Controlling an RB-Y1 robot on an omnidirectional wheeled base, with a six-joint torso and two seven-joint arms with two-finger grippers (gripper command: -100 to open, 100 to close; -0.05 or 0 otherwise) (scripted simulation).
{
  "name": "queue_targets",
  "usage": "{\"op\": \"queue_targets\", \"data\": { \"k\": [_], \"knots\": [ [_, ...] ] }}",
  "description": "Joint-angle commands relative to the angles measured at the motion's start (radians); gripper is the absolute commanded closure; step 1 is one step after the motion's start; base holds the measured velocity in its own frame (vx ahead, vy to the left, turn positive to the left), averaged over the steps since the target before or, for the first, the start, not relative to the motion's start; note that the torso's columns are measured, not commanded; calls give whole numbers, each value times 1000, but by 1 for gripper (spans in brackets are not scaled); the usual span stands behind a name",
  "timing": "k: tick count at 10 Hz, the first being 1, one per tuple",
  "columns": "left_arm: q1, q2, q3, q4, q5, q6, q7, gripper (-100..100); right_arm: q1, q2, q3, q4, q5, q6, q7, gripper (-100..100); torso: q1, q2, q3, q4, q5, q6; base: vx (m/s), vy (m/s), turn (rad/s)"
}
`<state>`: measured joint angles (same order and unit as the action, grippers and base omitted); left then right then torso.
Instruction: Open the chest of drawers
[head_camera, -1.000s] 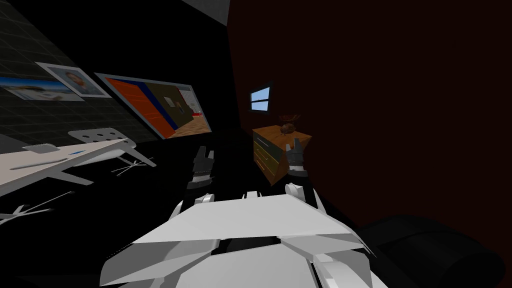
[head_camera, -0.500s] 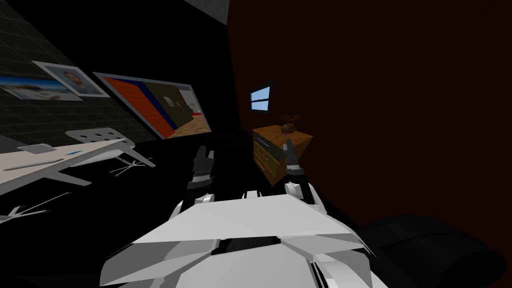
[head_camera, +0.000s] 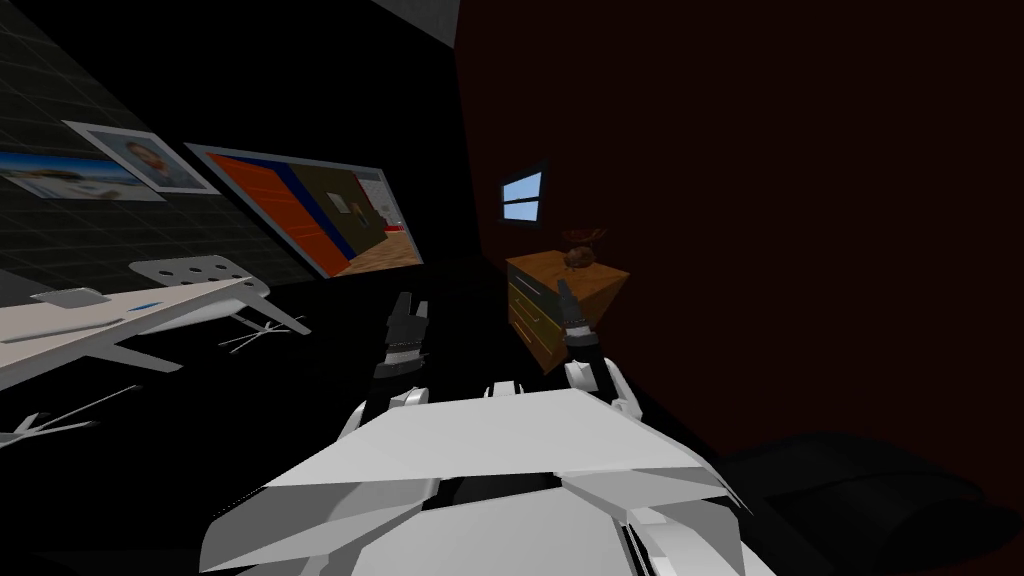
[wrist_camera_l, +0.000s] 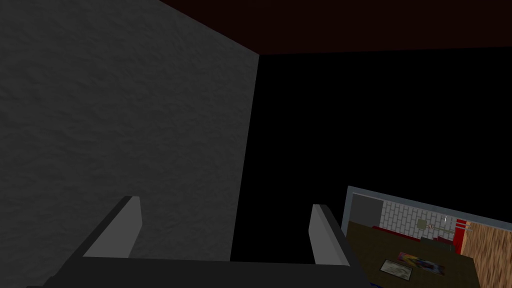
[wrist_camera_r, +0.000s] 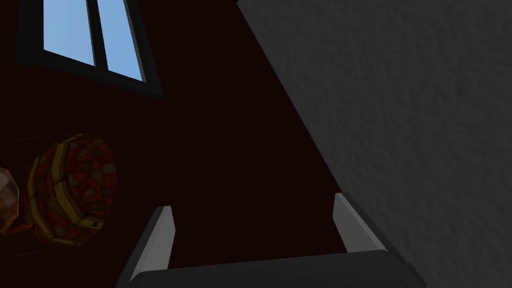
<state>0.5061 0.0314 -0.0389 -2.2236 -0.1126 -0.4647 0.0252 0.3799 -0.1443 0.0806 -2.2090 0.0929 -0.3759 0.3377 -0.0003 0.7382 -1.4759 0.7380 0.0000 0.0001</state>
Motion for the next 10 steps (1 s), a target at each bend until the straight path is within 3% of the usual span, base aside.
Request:
{"op": "queue_targets", "data": {
  "k": [1, 10],
  "knots": [
    [0, 0, 0, 0, 0, 0, 0, 0, -23, -5, 9, 18, 33, 2, 60, -100, 0, 0, 0, 0, 0, 0, 28, 10, 5],
    [0, 0, 0, 0, 0, 0, 0, 0, -136, -10, 61, 111, 196, 11, 297, -100, 0, 0, 0, 0, 0, 0, 30, 13, 6]
  ]
}}
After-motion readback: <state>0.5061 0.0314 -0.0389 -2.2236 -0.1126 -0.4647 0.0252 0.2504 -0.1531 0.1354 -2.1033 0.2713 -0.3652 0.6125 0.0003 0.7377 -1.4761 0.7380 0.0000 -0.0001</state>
